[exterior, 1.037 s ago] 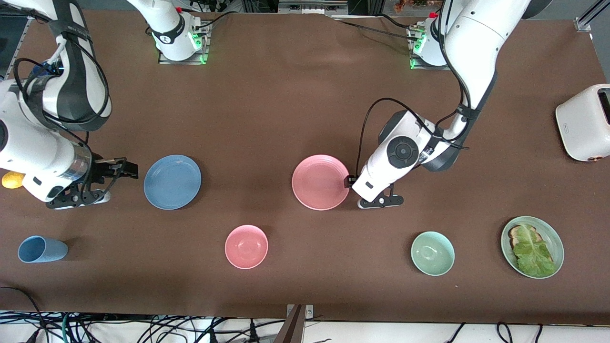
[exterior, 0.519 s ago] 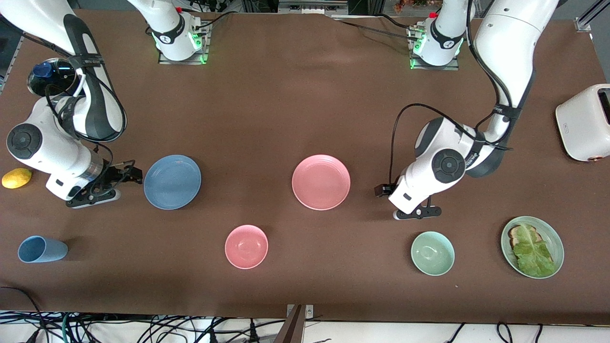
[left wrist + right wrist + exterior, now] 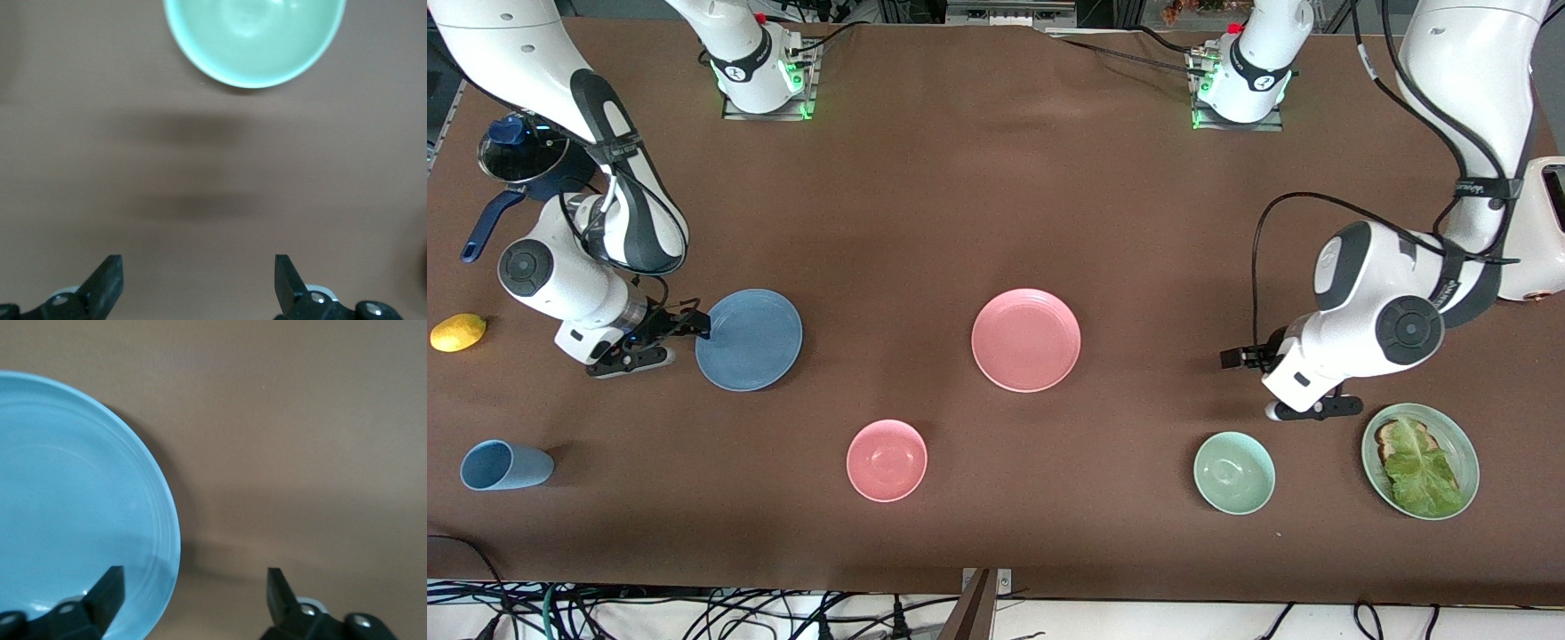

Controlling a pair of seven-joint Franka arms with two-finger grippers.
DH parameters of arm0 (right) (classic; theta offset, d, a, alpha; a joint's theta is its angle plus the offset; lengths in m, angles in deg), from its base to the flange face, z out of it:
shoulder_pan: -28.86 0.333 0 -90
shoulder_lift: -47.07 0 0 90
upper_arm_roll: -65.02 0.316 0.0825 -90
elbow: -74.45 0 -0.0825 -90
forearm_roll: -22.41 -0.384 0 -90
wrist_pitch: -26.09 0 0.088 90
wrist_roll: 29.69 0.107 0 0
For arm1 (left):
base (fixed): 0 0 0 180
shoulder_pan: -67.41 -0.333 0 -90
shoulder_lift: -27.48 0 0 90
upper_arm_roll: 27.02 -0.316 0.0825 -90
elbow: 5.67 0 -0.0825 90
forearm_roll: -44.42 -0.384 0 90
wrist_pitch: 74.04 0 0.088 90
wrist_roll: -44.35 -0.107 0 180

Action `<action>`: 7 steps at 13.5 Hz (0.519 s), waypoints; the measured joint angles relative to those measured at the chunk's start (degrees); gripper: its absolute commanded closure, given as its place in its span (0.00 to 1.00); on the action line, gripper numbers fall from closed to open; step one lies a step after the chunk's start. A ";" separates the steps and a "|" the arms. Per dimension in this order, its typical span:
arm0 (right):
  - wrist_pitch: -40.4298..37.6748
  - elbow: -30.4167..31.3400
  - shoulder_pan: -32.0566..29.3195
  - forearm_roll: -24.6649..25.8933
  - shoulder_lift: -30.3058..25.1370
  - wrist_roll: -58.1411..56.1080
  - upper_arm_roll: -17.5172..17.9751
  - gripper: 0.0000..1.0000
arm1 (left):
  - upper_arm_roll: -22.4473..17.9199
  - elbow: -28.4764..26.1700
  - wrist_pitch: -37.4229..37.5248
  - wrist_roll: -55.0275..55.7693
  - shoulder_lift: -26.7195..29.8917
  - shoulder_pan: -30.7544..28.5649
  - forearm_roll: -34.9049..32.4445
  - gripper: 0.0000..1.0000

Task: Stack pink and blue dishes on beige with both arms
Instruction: 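Withdraw the left gripper while the right gripper reaches the blue plate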

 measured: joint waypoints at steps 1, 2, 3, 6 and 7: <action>0.44 0.03 0.00 -0.06 0.45 0.00 0.00 0.21 | 0.00 0.10 1.68 -1.15 1.06 -1.35 0.00 0.00; 0.53 0.02 0.00 -0.29 0.50 0.00 0.01 0.24 | -0.01 0.22 2.84 -2.26 2.19 -2.42 0.00 0.00; 0.54 0.00 0.00 -0.78 0.47 -0.01 0.02 0.27 | 0.00 0.29 3.53 -3.00 3.44 -3.28 0.00 0.00; 0.54 -0.02 0.00 -1.38 0.45 -0.05 0.04 0.35 | -0.01 0.53 5.24 -4.29 7.72 -4.79 0.00 0.00; 0.54 -0.01 0.00 -1.44 0.45 -0.05 0.07 0.37 | -0.26 0.66 6.27 -4.33 9.37 -4.89 -0.01 0.00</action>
